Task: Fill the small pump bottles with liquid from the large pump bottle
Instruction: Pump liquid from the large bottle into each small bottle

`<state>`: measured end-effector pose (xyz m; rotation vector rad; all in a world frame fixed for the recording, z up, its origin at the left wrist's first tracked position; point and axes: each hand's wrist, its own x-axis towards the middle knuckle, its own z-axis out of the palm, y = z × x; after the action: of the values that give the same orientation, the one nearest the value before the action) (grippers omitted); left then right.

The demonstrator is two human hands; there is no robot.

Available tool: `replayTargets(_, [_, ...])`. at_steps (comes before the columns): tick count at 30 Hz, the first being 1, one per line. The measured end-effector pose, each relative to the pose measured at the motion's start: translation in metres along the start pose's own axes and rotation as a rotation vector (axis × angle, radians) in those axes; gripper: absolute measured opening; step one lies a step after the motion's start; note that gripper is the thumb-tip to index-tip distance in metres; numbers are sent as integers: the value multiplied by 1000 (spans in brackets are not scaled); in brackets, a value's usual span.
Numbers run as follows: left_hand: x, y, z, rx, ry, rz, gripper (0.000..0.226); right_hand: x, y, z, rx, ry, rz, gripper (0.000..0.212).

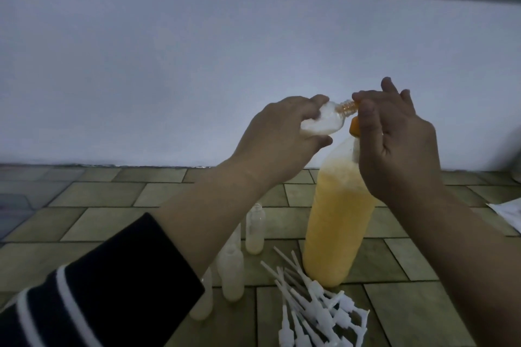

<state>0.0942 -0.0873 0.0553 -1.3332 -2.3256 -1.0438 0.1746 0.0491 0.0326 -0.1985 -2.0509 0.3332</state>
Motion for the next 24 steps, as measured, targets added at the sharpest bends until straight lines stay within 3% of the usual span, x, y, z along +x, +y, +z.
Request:
replayTargets(7, [8, 6, -13, 30, 52, 37, 52, 20, -7, -19, 6, -63, -73, 51])
replayTargets(14, [-1, 3, -3, 11, 45, 27, 52, -2, -1, 6, 8, 83, -19, 54])
replayTargets(20, [0, 7, -11, 52, 39, 29, 50, 8, -4, -7, -11, -15, -68, 54])
replayTargets(24, [7, 12, -13, 71, 64, 42, 47, 14, -7, -14, 19, 18, -32, 47])
